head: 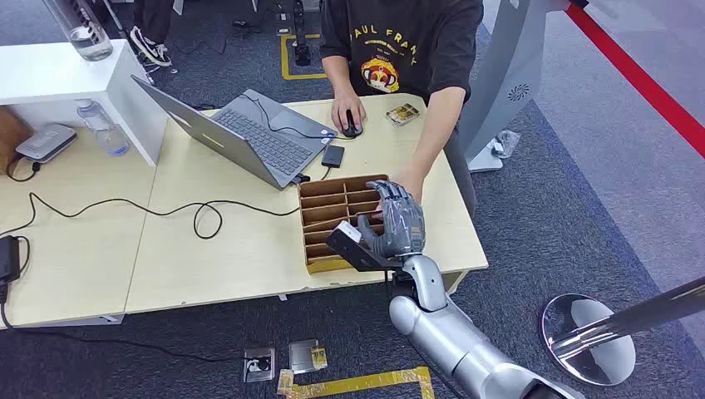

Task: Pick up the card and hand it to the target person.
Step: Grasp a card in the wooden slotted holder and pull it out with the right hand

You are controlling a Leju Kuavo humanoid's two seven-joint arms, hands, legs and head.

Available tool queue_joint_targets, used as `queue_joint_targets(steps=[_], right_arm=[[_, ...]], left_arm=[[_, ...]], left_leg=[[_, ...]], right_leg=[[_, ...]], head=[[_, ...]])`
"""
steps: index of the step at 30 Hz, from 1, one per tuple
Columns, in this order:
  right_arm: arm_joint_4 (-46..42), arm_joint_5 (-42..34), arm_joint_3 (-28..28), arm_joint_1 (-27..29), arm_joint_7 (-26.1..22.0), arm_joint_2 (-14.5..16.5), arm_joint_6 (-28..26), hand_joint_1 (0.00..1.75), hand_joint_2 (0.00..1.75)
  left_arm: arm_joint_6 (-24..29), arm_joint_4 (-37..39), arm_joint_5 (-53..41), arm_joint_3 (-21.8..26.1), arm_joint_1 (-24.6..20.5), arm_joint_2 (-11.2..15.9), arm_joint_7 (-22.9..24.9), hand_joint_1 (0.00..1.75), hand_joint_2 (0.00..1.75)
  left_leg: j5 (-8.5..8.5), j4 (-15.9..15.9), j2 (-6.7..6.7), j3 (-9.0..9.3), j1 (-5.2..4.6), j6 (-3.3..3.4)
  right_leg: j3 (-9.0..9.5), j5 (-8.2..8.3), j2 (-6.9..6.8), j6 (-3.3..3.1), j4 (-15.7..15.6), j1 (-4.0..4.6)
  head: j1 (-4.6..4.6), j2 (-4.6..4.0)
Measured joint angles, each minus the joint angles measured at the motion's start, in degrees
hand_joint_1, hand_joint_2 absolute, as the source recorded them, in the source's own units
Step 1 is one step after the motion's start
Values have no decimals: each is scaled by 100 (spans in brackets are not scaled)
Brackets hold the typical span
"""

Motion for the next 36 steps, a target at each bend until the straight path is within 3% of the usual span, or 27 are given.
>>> queue_joint_targets(steps=[7, 22, 25, 29, 36], right_arm=[[278, -221, 210, -175, 27, -38, 17, 65, 175], [1012, -396, 636, -418, 96, -118, 33, 66, 175], [1071, -444, 675, -431, 128, -127, 19, 82, 175], [1124, -501, 731, -439, 170, -161, 2, 130, 175], [1165, -414, 746, -486, 194, -210, 0, 139, 175]], left_arm=[[11, 0, 0, 0, -1, 0, -1, 0, 0], [5, 0, 2, 0, -3, 0, -9, 0, 0], [4, 0, 2, 0, -4, 0, -9, 0, 0], [4, 0, 2, 0, -4, 1, -7, 0, 0], [-13, 0, -1, 0, -4, 2, 1, 0, 0]], left_leg=[[0, 0, 0, 0, 0, 0], [0, 0, 0, 0, 0, 0], [0, 0, 0, 1, 0, 0], [0, 0, 1, 3, 0, 0], [0, 0, 0, 5, 0, 0]], right_leg=[[0, 0, 0, 0, 0, 0], [-1, 0, 0, 0, 0, 0], [0, 0, 0, 0, 0, 0], [1, 0, 1, 0, 0, 0], [2, 1, 1, 0, 0, 0]], head=[[-1, 0], [0, 0], [-1, 0], [1, 0], [0, 0]])
